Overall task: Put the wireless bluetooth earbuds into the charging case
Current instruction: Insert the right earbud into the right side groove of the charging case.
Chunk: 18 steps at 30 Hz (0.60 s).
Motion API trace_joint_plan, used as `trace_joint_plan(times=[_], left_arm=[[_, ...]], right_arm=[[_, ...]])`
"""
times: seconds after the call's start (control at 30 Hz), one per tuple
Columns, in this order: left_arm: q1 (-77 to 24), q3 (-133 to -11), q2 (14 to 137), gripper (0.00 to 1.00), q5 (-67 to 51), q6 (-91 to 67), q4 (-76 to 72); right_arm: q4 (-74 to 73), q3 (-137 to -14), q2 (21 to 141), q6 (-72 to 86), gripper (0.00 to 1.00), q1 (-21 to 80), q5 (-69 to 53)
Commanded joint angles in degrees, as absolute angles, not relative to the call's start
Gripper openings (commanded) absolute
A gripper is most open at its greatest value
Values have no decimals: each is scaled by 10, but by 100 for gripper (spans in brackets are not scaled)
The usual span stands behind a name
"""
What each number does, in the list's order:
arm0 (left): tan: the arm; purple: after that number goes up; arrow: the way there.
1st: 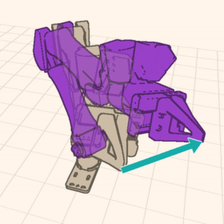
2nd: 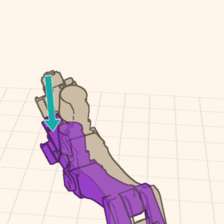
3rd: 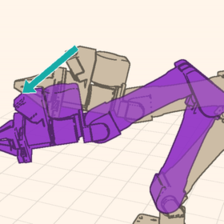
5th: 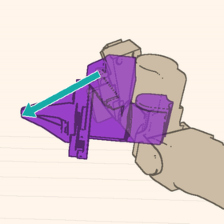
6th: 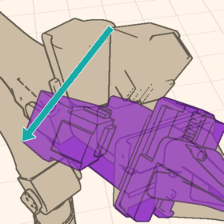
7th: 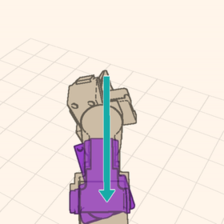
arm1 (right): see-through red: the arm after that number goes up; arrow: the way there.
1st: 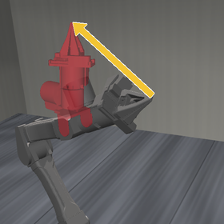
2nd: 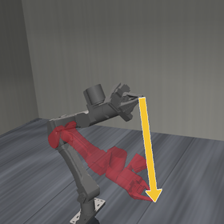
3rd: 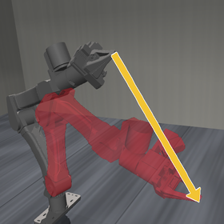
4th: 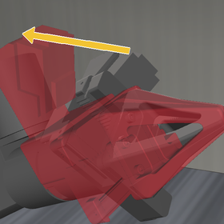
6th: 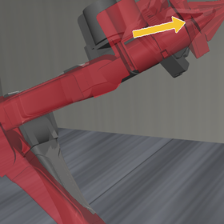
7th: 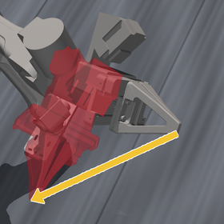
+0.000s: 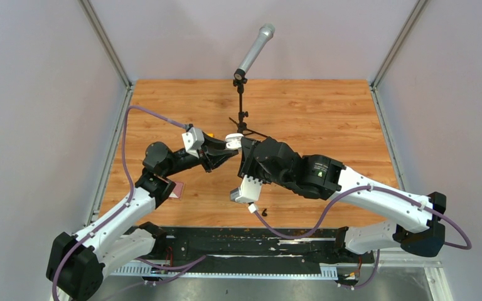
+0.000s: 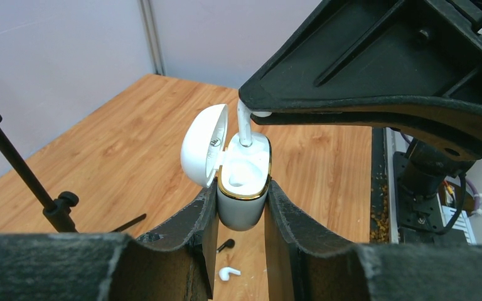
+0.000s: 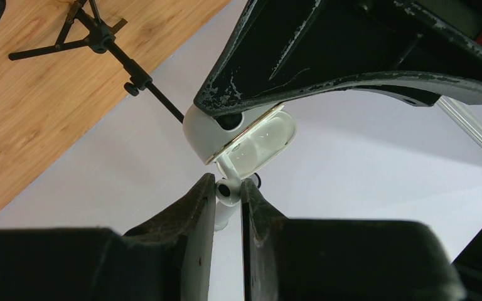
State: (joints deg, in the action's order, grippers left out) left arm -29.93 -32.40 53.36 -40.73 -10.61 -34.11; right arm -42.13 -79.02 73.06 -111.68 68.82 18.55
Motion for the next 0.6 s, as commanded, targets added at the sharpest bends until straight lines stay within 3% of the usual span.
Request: trace_joint_plan(times=[0.0,0.27,0.57], left_arm=[[-301,-330,526,0,-394,-113,-379],[-301,-328,526,0,-393,-111,-382],[-301,-328,523,0,-404,-104,-380]], right_arm=[[-424,-798,734,-1137,5,687,180],[-424,-800,737,-1153,13,683,162],[-429,-804,741,-1166,15,681,149]])
